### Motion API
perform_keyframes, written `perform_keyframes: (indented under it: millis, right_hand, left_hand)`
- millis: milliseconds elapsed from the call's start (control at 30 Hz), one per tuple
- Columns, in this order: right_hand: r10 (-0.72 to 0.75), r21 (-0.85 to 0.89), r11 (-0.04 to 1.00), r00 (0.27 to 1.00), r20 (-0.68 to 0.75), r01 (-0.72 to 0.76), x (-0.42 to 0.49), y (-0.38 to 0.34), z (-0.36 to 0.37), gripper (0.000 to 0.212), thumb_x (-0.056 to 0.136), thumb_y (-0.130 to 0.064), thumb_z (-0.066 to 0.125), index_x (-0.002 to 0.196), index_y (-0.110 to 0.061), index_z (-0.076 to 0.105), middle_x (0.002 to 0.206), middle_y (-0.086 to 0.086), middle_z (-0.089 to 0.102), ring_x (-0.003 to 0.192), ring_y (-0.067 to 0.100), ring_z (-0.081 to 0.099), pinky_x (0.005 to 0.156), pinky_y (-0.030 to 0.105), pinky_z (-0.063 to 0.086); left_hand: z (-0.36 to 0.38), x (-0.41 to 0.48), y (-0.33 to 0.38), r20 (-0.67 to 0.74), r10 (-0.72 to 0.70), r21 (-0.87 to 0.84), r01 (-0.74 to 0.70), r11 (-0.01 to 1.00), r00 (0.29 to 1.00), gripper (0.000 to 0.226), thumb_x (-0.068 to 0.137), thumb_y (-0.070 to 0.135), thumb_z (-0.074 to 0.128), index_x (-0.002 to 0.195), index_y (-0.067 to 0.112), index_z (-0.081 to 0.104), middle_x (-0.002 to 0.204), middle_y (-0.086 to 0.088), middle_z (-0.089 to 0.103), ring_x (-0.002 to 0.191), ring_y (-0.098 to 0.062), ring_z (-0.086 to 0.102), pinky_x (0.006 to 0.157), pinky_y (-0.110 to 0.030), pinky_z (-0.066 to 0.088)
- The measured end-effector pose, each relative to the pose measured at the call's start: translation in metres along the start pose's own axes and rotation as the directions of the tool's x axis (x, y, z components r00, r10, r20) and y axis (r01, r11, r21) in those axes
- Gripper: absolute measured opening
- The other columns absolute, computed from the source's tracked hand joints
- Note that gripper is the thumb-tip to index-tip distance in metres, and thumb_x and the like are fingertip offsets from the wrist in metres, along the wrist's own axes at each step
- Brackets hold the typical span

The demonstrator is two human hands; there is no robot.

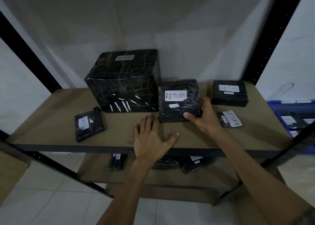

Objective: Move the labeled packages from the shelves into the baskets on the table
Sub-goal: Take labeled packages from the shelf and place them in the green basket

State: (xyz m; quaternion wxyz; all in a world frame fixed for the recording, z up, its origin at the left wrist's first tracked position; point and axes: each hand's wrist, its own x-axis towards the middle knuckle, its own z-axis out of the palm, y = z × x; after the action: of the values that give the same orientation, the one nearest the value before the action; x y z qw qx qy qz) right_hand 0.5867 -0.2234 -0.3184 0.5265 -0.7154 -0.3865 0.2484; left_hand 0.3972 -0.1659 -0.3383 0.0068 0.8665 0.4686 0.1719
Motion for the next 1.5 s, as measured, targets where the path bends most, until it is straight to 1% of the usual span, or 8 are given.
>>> perform_keyframes:
  millis: [233, 700, 867, 1000, 1133, 1233, 1333, 1500]
  right_hand:
    - [-0.029, 0.025, 0.999, 1.0, 0.005, 0.029, -0.001, -0.001, 0.001, 0.079, 0.074, -0.021, 0.079, 0.137, -0.016, 0.03, 0.124, -0.003, 0.054, 0.112, 0.009, 0.05, 0.1, 0.029, 0.039]
    - [-0.026, -0.011, 1.0, 0.997, -0.079, 0.025, -0.012, -0.002, 0.004, 0.083, 0.069, -0.03, 0.082, 0.133, -0.021, 0.031, 0.13, -0.001, 0.055, 0.118, 0.014, 0.051, 0.105, 0.043, 0.04]
    - [-0.029, 0.03, 0.999, 0.991, -0.133, 0.034, -0.035, -0.005, 0.008, 0.084, 0.061, -0.039, 0.084, 0.126, -0.035, 0.03, 0.122, -0.012, 0.056, 0.119, 0.015, 0.053, 0.105, 0.047, 0.041]
    - [-0.022, 0.079, 0.996, 0.98, -0.196, 0.038, -0.057, -0.009, 0.011, 0.084, 0.061, -0.027, 0.086, 0.126, -0.027, 0.033, 0.11, -0.021, 0.055, 0.112, 0.01, 0.056, 0.103, 0.044, 0.043]
    - [0.012, 0.13, 0.991, 0.98, -0.2, 0.014, -0.086, -0.018, 0.009, 0.081, 0.063, -0.018, 0.086, 0.127, -0.018, 0.036, 0.108, -0.021, 0.052, 0.108, 0.006, 0.054, 0.1, 0.037, 0.045]
    - [0.054, 0.213, 0.977, 0.984, -0.173, -0.016, -0.113, -0.029, 0.003, 0.077, 0.065, -0.012, 0.083, 0.127, -0.015, 0.036, 0.103, -0.018, 0.054, 0.096, 0.007, 0.059, 0.085, 0.04, 0.055]
    - [0.106, 0.359, 0.931, 0.988, -0.108, -0.061, -0.147, -0.03, -0.006, 0.072, 0.067, -0.01, 0.081, 0.124, -0.017, 0.038, 0.107, -0.006, 0.061, 0.092, 0.018, 0.067, 0.074, 0.046, 0.058]
    - [0.155, 0.561, 0.818, 0.988, -0.002, -0.127, -0.209, -0.024, -0.035, 0.072, 0.065, -0.016, 0.081, 0.124, -0.014, 0.04, 0.118, 0.009, 0.061, 0.096, 0.024, 0.067, 0.055, 0.029, 0.055]
  left_hand:
    - [-0.001, -0.002, 0.0, 0.027, 0.0, -0.004, 0.0, 1.0, 1.0, 0.1, 0.071, 0.086, 0.021, 0.14, 0.018, 0.042, 0.154, -0.005, 0.031, 0.145, -0.021, 0.018, 0.115, -0.05, 0.015]
    - [0.0, 0.0, -0.004, 0.085, 0.026, -0.027, -0.024, 0.999, 0.996, 0.093, 0.076, 0.083, 0.024, 0.14, 0.018, 0.039, 0.154, -0.006, 0.03, 0.144, -0.023, 0.018, 0.115, -0.052, 0.014]
    - [0.006, -0.014, -0.009, -0.177, 0.106, -0.112, -0.127, 0.986, 0.978, 0.064, 0.086, 0.059, 0.041, 0.118, 0.007, 0.062, 0.128, -0.012, 0.06, 0.123, -0.029, 0.051, 0.101, -0.047, 0.037]
    - [0.012, -0.038, -0.022, -0.262, 0.191, -0.177, -0.242, 0.954, 0.946, 0.049, 0.096, 0.047, 0.039, 0.123, 0.012, 0.059, 0.131, -0.008, 0.058, 0.125, -0.026, 0.048, 0.104, -0.043, 0.033]
    - [0.013, -0.073, -0.037, -0.19, 0.26, -0.146, -0.29, 0.946, 0.947, 0.055, 0.097, 0.046, 0.042, 0.14, 0.013, 0.042, 0.147, -0.009, 0.04, 0.139, -0.026, 0.031, 0.115, -0.042, 0.02]
    - [0.005, -0.097, -0.037, -0.124, 0.218, -0.253, -0.243, 0.937, 0.968, 0.053, 0.092, 0.041, 0.051, 0.137, 0.013, 0.046, 0.149, -0.01, 0.037, 0.141, -0.027, 0.028, 0.107, -0.045, 0.032]
    - [-0.009, -0.124, -0.034, 0.012, 0.176, -0.355, -0.16, 0.921, 0.984, 0.035, 0.09, 0.036, 0.055, 0.116, 0.014, 0.064, 0.125, -0.007, 0.059, 0.115, -0.025, 0.056, 0.094, -0.039, 0.045]
    - [-0.033, -0.189, -0.017, 0.125, 0.081, -0.452, -0.016, 0.892, 0.989, 0.022, 0.091, 0.03, 0.06, 0.107, 0.018, 0.067, 0.104, 0.001, 0.068, 0.095, -0.014, 0.064, 0.081, -0.034, 0.053]
